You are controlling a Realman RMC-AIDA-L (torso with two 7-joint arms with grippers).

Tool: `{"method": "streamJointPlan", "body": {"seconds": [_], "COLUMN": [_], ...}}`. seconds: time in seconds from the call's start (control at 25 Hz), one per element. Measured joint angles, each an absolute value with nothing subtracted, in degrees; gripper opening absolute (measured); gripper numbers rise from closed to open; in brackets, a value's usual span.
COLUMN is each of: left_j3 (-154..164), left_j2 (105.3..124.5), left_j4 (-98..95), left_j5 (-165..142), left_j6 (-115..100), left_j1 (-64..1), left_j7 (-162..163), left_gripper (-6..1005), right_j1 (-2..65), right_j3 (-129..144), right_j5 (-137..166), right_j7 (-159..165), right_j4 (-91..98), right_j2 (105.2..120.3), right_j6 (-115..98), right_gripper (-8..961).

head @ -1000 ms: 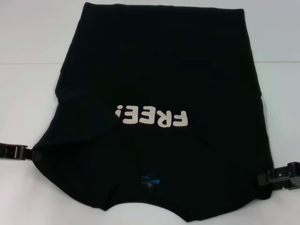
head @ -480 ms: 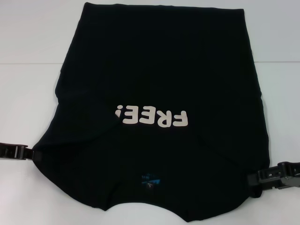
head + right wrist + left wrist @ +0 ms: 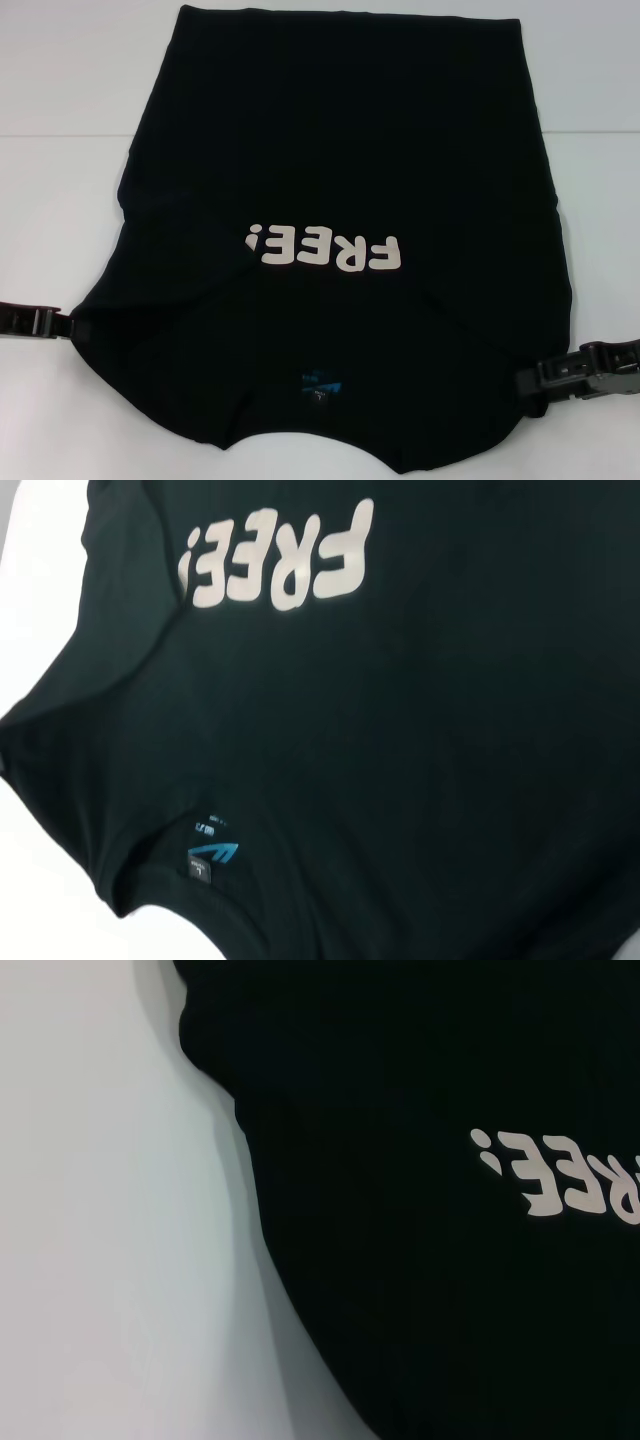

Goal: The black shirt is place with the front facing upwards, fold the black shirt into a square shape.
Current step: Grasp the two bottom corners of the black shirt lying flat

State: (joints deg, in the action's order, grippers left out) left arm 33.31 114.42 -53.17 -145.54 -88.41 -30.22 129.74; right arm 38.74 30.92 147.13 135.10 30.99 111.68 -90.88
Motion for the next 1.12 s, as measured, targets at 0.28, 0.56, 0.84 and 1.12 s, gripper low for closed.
{"method": "streamJointPlan", "body": {"seconds": [0.28, 0.56, 0.84, 1.12], "left_j3": [33.3, 33.3, 33.3, 33.3], "left_j2": [114.37, 114.33, 114.27, 114.15], "left_j4": [-53.2, -53.2, -53.2, -53.2], "left_j5": [-145.5, -145.5, -145.3, -144.9], "left_j6": [-88.4, -88.4, -88.5, -88.5], "left_j1": [-30.3, -30.4, -30.5, -30.3], "left_j7": [129.8, 129.9, 129.8, 129.7], "left_gripper": [15, 16, 16, 16], "right_j1": [39.8, 40.5, 41.2, 41.3], "right_j3": [31.9, 32.4, 36.1, 35.6], "right_j5": [147.0, 147.2, 147.4, 146.8], "right_j7": [135.1, 135.2, 136.7, 136.3], "right_j4": [30.4, 30.5, 30.9, 31.1], "right_j2": [111.91, 111.97, 111.97, 110.99], "right_j6": [-90.9, -90.9, -90.5, -91.2], "right_gripper": [681, 652, 573, 274]}}
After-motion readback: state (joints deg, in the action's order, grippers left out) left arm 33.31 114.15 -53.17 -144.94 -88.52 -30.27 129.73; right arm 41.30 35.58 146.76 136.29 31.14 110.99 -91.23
